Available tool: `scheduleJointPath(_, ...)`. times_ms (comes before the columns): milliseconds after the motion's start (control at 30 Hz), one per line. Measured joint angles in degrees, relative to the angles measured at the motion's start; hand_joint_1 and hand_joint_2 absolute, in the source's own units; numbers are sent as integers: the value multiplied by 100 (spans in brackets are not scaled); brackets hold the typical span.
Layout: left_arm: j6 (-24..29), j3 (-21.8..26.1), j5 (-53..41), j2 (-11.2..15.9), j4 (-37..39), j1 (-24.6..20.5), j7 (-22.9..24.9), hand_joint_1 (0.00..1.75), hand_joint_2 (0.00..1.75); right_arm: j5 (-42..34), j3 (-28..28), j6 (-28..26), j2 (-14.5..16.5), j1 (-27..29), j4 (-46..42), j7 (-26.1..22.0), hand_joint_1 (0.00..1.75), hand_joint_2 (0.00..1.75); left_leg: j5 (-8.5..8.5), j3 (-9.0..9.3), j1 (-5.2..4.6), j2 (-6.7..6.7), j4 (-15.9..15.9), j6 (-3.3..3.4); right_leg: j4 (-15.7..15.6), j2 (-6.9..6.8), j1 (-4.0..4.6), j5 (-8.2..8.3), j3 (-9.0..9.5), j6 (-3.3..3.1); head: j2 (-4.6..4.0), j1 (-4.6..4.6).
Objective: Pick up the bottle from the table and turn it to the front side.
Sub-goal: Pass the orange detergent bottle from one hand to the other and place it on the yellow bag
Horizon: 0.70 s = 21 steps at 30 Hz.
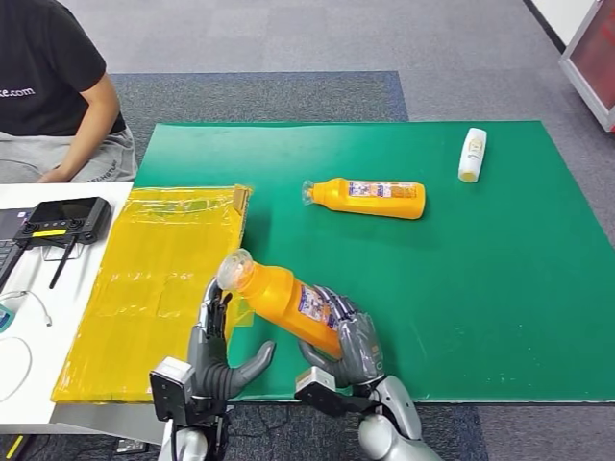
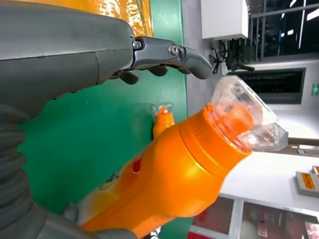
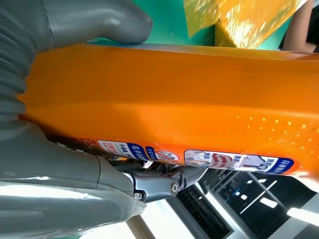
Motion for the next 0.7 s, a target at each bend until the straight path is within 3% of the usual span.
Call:
scheduleJointPath(167,-85,136,61,-65,97,2,0,0,175,-139,116,9,9,146,-193,-97,175,175,0,-1,0,0,0,0,0,0,0,0,-2,0,0,0)
scheduleJointPath(367,-654,349,599,-185,326,-61,0,0,175,-28,307,55,7,177,-326,-13,175,175,0,-1,0,0,0,0,0,0,0,0,-2,0,0,1)
scheduleJointPath(700,-766,503,796,-291,574,-188,-2,0,175,-55,421,82,5,106,-302,-20,175,175,1,-1,0,0,1,0,0,0,0,1,-3,0,0,0)
